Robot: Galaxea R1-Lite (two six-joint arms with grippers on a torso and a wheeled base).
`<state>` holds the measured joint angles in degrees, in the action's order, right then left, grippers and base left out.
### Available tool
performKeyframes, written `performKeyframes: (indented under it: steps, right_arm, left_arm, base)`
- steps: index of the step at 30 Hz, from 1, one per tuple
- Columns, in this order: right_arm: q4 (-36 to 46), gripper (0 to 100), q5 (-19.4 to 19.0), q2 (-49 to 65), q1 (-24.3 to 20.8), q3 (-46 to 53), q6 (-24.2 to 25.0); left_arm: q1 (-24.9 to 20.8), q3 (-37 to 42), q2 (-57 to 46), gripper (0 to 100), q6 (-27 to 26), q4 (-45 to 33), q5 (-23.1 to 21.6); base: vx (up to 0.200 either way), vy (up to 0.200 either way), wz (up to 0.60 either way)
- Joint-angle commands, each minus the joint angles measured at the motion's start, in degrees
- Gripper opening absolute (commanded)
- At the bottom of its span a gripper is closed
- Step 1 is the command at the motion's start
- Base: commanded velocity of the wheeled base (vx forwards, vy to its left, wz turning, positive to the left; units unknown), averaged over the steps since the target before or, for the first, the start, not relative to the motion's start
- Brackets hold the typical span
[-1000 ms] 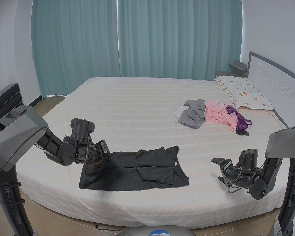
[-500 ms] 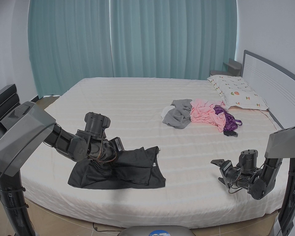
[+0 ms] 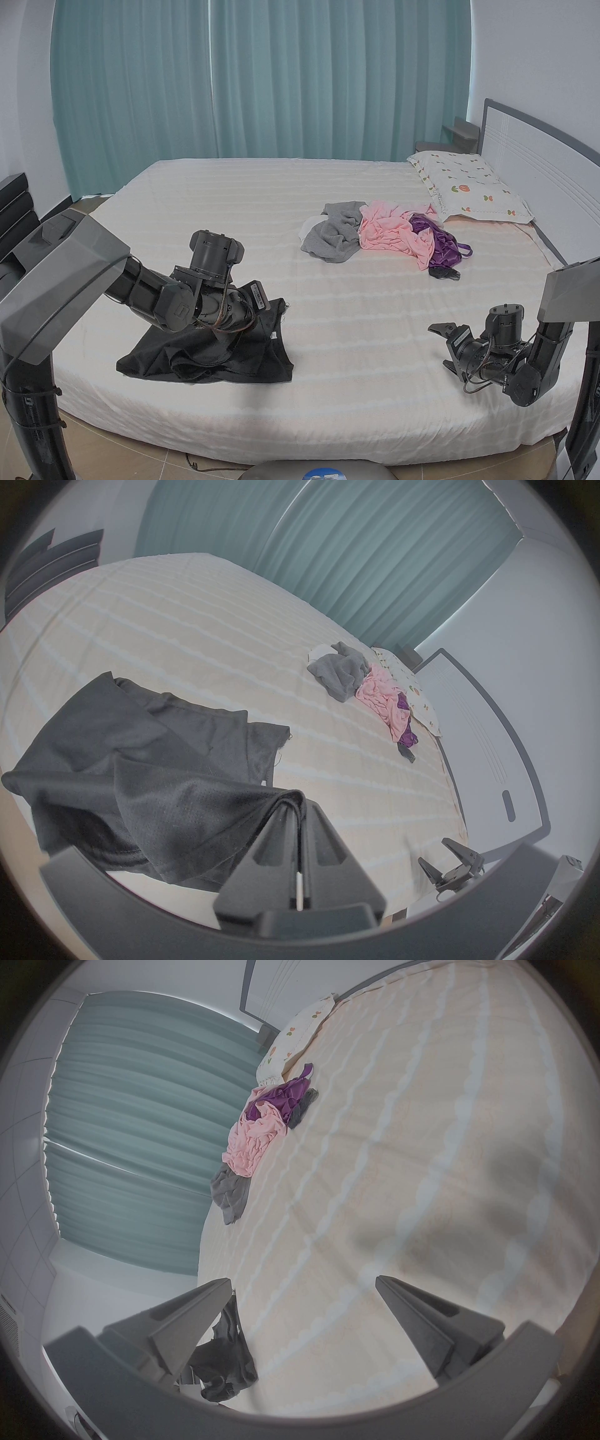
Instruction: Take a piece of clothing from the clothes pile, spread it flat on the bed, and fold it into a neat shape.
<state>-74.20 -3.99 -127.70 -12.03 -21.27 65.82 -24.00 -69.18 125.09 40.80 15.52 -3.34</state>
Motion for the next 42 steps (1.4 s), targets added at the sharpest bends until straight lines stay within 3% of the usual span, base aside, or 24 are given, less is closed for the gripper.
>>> performKeyframes:
  steps: [1,12,13,20,28,32,39,42]
  right_arm:
    - [-0.15,100,-0.06,-0.1,-0.01,0.0,0.1]
    - [-0.15,100,-0.06,-0.1,-0.18,0.18,0.1]
    - [-0.15,100,-0.06,-0.1,-0.18,0.18,0.1]
    - [-0.15,100,-0.06,-0.36,-0.18,0.27,0.1]
    - [-0.06,100,-0.06,-0.36,-0.71,0.44,0.1]
    - [-0.15,100,0.03,-0.27,-0.98,0.62,0.1]
    - [-0.06,100,-0.06,-0.36,-1.06,0.62,0.1]
    - [-0.06,100,-0.06,-0.36,-1.15,0.62,0.01]
  left_arm:
    - [-0.34,-0.16,0.6,0,0.07,-0.05,0.0]
    - [-1.05,-5.09,7.63,0,0.16,0.48,3.87]
    - [-1.05,-5.26,7.72,100,0.16,0.48,3.96]
    - [-0.17,-5.88,4.81,100,5.87,1.27,4.57]
    - [4.23,-1.48,-4.68,100,6.13,1.27,0.26]
    - [5.37,-0.25,-5.56,100,6.22,0.83,0.26]
    - [8.71,6.34,-6.79,100,10.09,1.53,-1.05]
    - [10.91,10.38,-8.37,100,11.84,1.97,-4.31]
  base:
    - [0.0,0.0,0.0]
    - [0.0,0.0,0.0]
    - [0.0,0.0,0.0]
    - [0.0,0.0,0.0]
    - [0.0,0.0,0.0]
    - [0.0,0.0,0.0]
    - [0.0,0.0,0.0]
    - [0.0,0.0,0.0]
